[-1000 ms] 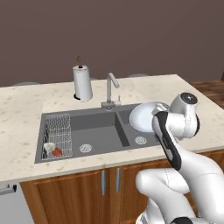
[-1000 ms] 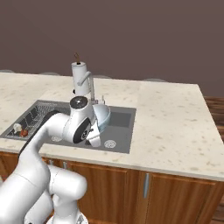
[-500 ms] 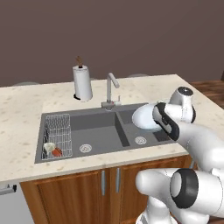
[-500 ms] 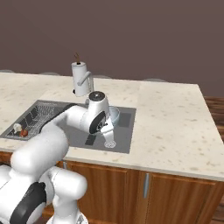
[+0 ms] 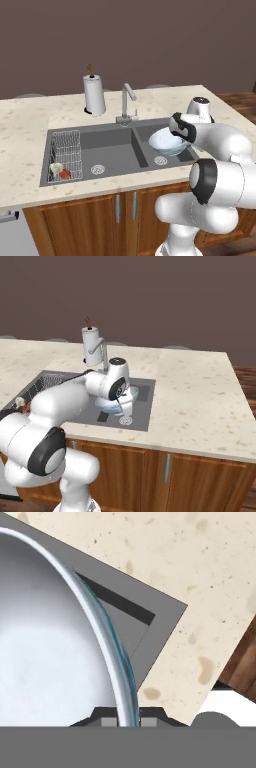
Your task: Dump the sweet potato and garlic from the bowl so the bowl can be washed. Place the bowl in the sink after clearing the leftovers.
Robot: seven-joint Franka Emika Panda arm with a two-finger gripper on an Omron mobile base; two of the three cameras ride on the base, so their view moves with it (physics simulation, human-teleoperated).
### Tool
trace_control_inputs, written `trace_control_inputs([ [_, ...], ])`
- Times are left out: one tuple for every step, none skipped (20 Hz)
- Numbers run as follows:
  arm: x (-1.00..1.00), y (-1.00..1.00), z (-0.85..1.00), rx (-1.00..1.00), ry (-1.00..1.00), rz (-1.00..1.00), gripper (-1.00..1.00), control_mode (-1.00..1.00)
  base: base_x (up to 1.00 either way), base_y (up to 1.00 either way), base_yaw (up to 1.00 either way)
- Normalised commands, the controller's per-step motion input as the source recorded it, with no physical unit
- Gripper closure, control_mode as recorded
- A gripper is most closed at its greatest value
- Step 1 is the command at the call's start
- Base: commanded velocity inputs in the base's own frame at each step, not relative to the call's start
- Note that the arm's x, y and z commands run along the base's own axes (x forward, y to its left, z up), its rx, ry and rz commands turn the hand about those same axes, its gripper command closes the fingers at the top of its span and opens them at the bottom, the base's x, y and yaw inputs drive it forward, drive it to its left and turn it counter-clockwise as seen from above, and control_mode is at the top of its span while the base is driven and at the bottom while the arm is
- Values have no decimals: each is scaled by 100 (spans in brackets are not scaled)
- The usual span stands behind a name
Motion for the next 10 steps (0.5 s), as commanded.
trace_control_inputs([
  [7,0,-35,0,9,0,100,-100,0,0,0],
  [4,0,-40,0,9,0,100,-100,0,0,0],
  [0,0,-46,0,9,0,100,-100,0,0,0],
  [1,0,-49,0,8,0,100,-100,0,0,0],
  [8,0,-41,0,7,0,100,-100,0,0,0],
  [21,0,-31,0,5,0,100,-100,0,0,0],
  [25,0,-26,0,2,0,100,-100,0,0,0],
  [26,0,-25,0,2,0,100,-100,0,0,0],
  [26,0,-26,0,1,0,100,-100,0,0,0],
  [21,0,-26,0,0,0,100,-100,0,0,0],
])
